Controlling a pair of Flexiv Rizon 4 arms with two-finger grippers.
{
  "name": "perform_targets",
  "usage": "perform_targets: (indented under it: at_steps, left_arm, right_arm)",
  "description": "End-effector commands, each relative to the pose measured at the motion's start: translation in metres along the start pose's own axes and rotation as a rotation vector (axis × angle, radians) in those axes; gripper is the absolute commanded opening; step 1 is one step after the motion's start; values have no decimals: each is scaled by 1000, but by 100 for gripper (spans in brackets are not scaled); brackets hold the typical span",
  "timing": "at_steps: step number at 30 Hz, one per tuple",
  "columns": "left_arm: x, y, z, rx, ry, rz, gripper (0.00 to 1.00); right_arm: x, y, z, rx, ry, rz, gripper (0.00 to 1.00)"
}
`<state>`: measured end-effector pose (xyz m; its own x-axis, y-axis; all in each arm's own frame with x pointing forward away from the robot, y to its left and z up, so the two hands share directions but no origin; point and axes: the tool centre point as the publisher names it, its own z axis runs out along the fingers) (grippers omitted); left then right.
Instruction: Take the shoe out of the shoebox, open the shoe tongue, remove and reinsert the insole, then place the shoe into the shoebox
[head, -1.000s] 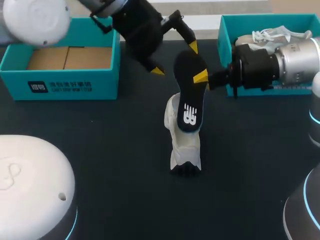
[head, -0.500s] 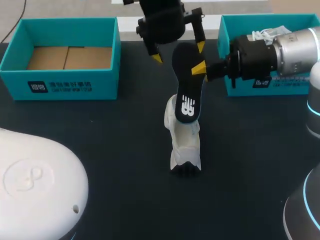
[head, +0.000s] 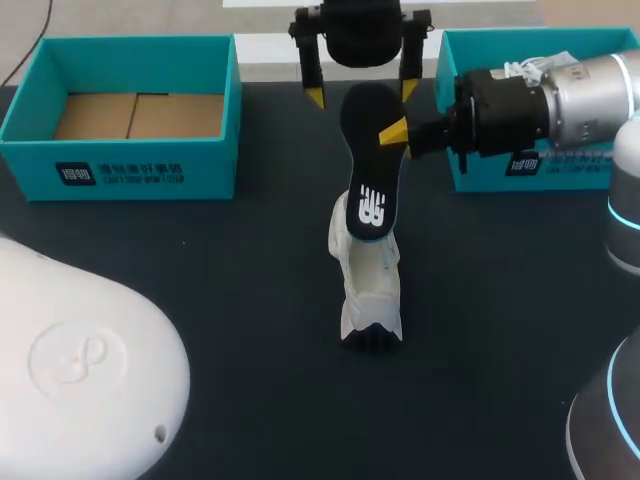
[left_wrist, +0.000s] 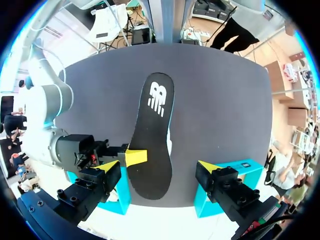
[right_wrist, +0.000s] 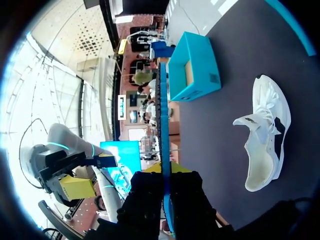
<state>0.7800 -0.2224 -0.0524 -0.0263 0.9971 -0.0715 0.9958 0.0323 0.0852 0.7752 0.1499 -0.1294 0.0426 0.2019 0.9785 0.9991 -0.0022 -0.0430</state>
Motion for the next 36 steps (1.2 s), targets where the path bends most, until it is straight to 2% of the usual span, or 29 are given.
perform_targets:
  at_steps: [1,10,14,17,23,24,28,36]
  left_arm:
    - [-3,-1,-2,-4,14,2,100]
    - [-4,-3,-1,6,-30,-4,100]
    - [3,-1,1,24,-186,-9,100]
    - [9,-2,4,-18,-302,-12,100]
    - [16,-9,8,-52,-461,18,100]
    - [18,-10,7,-48,-514,24,100]
    - [23,-10,6,-68,-590,27,100]
    - [33,-7,6,-50,-751,-1,100]
  right_arm:
    - [1,-3,0,-3,2,2,0]
    - [1,-7,-2,0,8,7,0]
    - [2,-7,-6,-4,11,7,0]
    - [4,-7,-10,-8,16,6,0]
    - [3,-8,-13,-11,15,6,0]
    - [2,-9,-13,-10,13,7,0]
    - [1,-11,-14,-8,9,10,0]
    - [2,-11,-17,-17,9,10,0]
